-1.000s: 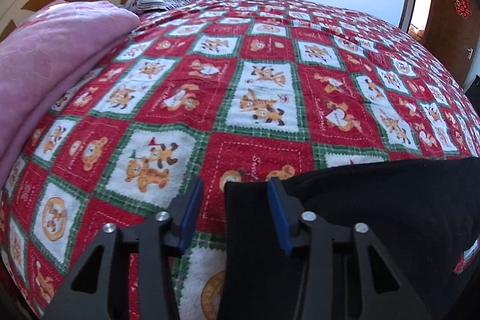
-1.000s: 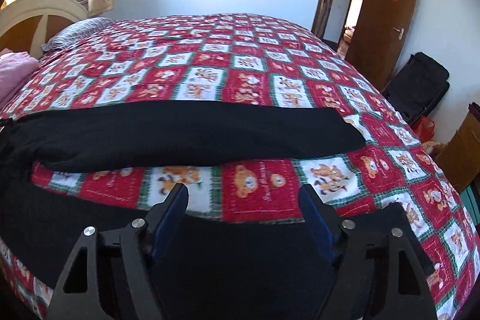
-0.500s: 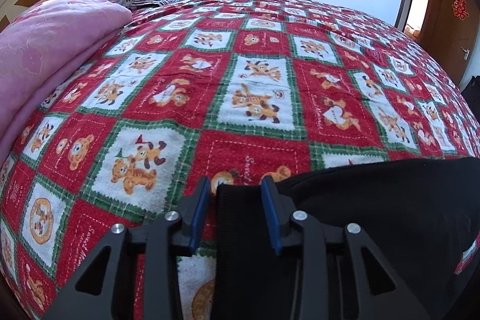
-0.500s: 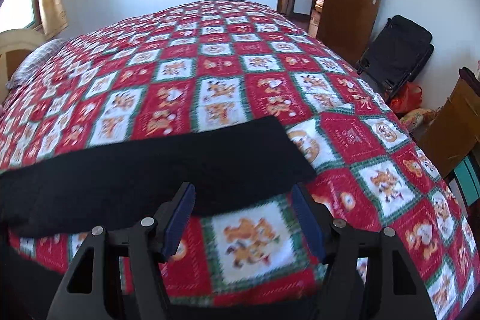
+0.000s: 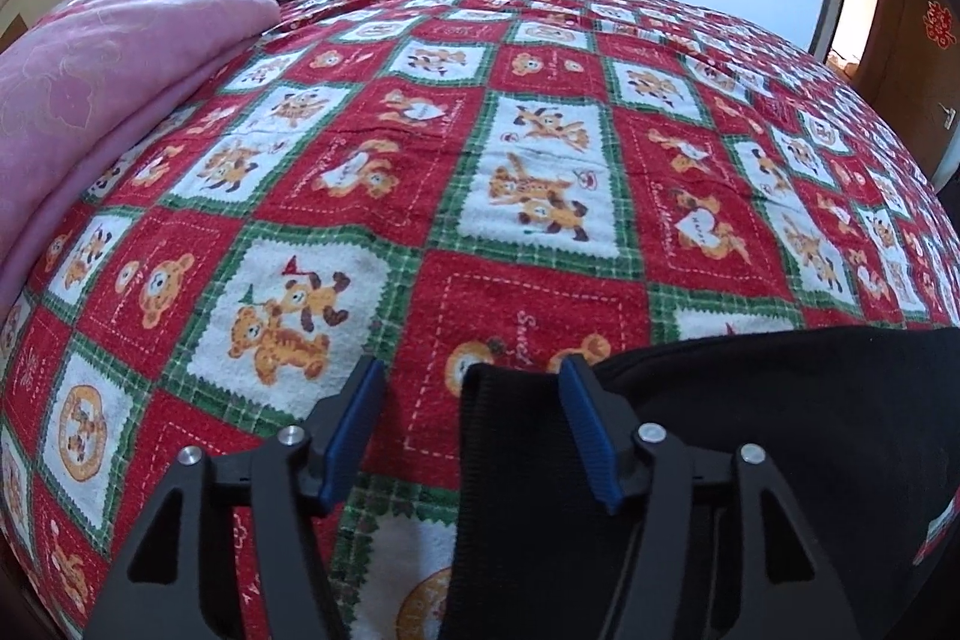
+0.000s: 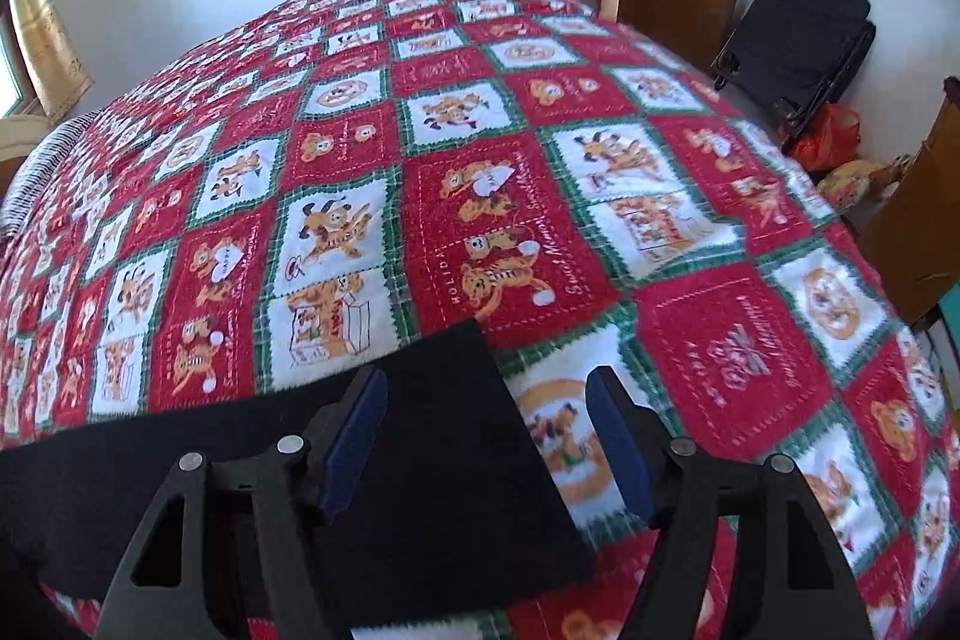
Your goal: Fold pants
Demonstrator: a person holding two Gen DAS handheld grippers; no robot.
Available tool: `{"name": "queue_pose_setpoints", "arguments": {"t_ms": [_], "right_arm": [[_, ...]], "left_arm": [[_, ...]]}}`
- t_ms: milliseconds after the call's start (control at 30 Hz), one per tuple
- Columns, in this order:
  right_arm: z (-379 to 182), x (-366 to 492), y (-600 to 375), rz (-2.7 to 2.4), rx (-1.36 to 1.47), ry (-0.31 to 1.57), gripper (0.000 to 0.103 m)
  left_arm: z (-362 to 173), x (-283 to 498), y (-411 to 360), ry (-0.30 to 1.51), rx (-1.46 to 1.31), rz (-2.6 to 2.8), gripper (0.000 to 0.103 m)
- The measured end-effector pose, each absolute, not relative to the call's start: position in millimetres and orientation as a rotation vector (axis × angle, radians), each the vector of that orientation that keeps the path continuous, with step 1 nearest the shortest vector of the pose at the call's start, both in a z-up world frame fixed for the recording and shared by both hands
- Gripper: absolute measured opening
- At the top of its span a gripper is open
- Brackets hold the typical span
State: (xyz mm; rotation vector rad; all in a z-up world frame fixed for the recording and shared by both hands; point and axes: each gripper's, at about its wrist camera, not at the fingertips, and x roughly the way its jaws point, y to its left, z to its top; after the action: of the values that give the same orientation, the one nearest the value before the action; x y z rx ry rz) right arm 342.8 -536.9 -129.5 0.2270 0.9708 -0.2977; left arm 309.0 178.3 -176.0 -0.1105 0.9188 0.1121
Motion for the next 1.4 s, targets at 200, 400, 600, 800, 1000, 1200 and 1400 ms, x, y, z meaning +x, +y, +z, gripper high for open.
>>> {"name": "queue_pose_setpoints", "arguments": {"t_ms": [200, 400, 600, 800, 1000, 1200, 1400], "right_arm": [[-149, 360, -539, -0.241, 0.275, 1.017, 0.072], [-152, 362, -540, -0.254, 0.237, 1.014, 0.056], [-145, 355, -546, -0.237, 0.238, 1.009, 0.011], [-121, 342, -532, -0.243, 0.185, 0.938, 0.006], [-91, 315, -527, -0.242, 0.181, 0.861, 0.005], [-60, 270, -534, -0.257, 0.193, 0.760, 0.003], [-47, 227, -538, -0.260, 0.217, 0.701, 0.002]], "left_arm": [[-173, 308, 169, 0.904, -0.062, 0.052, 0.033], [-171, 309, 174, 0.901, -0.106, -0.019, 0.017], [-165, 305, 172, 0.886, -0.100, -0.040, 0.013], [-146, 299, 174, 0.839, -0.105, -0.040, 0.012], [-130, 286, 180, 0.779, -0.135, -0.061, 0.012], [-117, 268, 187, 0.717, -0.192, -0.095, 0.012], [-102, 233, 189, 0.640, -0.211, -0.138, 0.012]]}}
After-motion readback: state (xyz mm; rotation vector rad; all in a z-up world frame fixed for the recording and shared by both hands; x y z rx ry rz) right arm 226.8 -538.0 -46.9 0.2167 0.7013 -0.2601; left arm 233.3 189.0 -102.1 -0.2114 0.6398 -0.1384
